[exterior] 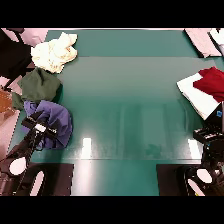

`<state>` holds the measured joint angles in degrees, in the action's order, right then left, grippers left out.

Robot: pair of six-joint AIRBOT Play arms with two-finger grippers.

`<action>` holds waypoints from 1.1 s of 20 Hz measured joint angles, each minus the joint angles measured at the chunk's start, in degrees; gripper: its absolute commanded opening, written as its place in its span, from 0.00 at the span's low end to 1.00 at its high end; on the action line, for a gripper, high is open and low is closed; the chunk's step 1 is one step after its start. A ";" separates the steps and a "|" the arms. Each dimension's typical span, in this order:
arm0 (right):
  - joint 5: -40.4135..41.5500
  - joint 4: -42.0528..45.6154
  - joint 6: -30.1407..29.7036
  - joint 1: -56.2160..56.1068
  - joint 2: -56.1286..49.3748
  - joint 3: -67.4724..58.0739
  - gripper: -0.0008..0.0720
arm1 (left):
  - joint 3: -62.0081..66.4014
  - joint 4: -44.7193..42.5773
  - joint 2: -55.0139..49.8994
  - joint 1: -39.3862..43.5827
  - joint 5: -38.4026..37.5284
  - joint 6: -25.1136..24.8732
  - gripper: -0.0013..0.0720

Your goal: Fold the shirts.

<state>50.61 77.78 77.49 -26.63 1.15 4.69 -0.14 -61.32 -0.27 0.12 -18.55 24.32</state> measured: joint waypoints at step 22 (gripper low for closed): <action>7.10 -0.02 0.00 0.02 0.00 -0.02 0.05 | -0.09 64.39 0.00 0.00 -0.17 16.33 0.99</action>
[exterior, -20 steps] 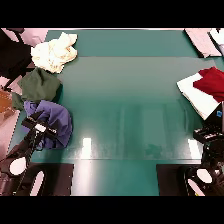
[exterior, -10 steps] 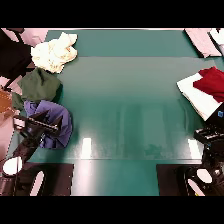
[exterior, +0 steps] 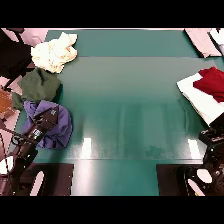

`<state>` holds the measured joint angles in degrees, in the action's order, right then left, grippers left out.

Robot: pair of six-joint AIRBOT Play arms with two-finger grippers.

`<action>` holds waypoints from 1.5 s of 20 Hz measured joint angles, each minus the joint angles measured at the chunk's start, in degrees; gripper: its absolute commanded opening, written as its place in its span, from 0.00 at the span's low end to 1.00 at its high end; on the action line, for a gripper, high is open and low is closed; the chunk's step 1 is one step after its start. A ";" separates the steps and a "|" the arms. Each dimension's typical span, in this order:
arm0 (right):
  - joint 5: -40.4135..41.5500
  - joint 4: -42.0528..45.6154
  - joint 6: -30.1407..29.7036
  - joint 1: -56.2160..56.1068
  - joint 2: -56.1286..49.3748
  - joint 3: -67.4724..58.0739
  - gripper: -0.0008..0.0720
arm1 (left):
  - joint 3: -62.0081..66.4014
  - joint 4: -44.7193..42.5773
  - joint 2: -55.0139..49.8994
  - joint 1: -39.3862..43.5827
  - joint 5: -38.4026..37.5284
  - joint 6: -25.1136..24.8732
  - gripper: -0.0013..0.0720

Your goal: Fold the shirts.

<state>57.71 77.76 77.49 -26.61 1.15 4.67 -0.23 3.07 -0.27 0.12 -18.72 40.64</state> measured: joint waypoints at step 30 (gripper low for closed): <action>-85.05 -16.24 30.29 1.51 -5.70 -19.17 0.06 | 0.00 6.54 -0.02 0.00 -10.67 8.59 1.00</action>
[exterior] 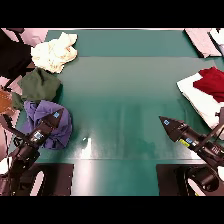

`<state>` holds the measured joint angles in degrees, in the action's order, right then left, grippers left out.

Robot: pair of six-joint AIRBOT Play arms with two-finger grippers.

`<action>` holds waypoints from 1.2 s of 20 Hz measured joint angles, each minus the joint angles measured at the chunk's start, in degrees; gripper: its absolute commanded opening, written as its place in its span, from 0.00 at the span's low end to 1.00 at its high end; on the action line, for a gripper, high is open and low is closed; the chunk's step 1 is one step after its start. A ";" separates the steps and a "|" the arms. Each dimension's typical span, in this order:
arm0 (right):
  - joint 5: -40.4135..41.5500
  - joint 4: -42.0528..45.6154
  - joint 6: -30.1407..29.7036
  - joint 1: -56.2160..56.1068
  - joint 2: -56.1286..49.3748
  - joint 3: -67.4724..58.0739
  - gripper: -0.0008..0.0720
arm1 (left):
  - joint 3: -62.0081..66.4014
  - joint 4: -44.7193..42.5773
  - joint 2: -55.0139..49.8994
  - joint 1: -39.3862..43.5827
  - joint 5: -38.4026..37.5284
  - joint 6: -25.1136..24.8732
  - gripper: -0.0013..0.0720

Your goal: Fold the shirts.

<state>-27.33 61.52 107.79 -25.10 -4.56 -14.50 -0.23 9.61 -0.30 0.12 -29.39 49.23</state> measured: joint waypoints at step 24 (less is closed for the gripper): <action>-34.91 9.49 -18.10 11.47 -36.11 -38.25 0.80 | 45.31 -109.59 -37.07 -0.28 -51.60 44.48 0.99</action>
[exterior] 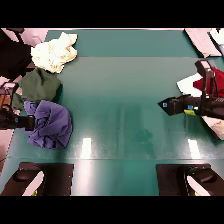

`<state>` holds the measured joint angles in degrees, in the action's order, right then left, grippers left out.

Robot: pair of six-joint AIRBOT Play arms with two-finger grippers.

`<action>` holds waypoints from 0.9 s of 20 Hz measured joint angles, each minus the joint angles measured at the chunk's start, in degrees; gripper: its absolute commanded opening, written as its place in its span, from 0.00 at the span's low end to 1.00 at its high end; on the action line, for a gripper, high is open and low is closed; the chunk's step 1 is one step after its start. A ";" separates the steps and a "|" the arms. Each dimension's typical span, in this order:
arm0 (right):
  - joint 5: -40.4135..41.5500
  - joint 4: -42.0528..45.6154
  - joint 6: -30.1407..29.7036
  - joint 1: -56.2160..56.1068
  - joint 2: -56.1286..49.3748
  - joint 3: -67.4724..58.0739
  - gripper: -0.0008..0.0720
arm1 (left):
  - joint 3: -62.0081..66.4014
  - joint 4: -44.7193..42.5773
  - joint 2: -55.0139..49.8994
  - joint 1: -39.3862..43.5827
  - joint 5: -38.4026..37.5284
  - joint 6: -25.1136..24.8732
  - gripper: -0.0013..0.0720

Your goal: Fold the shirts.

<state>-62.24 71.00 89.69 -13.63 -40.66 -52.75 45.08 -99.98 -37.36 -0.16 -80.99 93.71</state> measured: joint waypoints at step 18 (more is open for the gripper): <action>-0.15 4.26 5.01 -0.63 -1.42 -4.68 0.79 | 17.42 47.98 -19.98 11.76 22.51 -11.76 0.05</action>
<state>-62.39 75.26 94.70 -14.26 -42.09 -57.43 62.50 -52.01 -57.34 11.60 -58.48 81.95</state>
